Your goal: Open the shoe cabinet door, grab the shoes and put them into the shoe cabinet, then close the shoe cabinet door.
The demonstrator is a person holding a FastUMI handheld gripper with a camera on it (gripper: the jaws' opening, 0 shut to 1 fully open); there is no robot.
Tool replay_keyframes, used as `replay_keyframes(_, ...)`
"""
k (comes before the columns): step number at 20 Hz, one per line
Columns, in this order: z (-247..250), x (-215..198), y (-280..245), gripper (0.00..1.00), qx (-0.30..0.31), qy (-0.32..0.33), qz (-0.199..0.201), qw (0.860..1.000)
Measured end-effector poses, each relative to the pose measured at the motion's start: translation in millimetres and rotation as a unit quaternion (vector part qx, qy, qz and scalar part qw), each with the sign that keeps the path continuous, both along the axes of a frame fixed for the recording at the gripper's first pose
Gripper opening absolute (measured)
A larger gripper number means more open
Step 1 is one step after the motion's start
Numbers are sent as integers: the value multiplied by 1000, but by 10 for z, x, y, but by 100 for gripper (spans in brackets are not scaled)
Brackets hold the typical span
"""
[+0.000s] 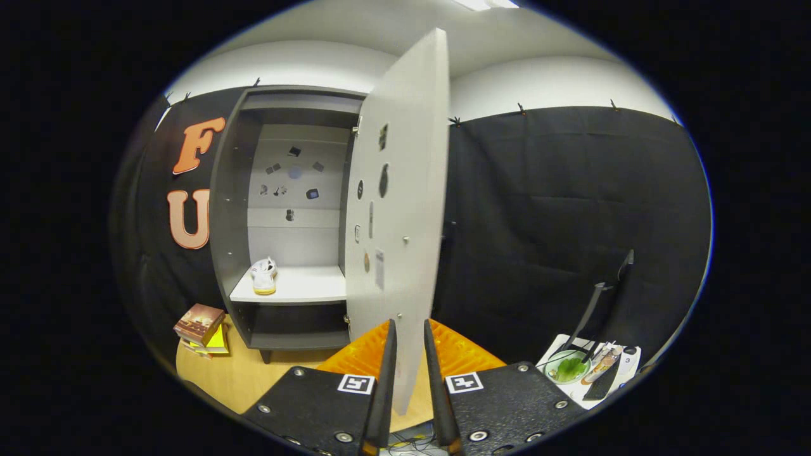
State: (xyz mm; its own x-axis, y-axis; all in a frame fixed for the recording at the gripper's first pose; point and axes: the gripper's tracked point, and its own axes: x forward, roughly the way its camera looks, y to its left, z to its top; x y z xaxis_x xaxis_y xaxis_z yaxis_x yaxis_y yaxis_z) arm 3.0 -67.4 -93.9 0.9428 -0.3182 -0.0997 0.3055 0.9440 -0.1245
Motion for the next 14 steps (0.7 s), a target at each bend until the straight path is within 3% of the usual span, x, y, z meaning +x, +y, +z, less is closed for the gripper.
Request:
replay_keyframes(3,-67,-94,251,44,-12,-9,7,1000)
replay_keyframes(8,-374,-64,755,73,9,-28,58,998)
replay_keyframes(14,-1168,196,1207,93,44,37,116,992)
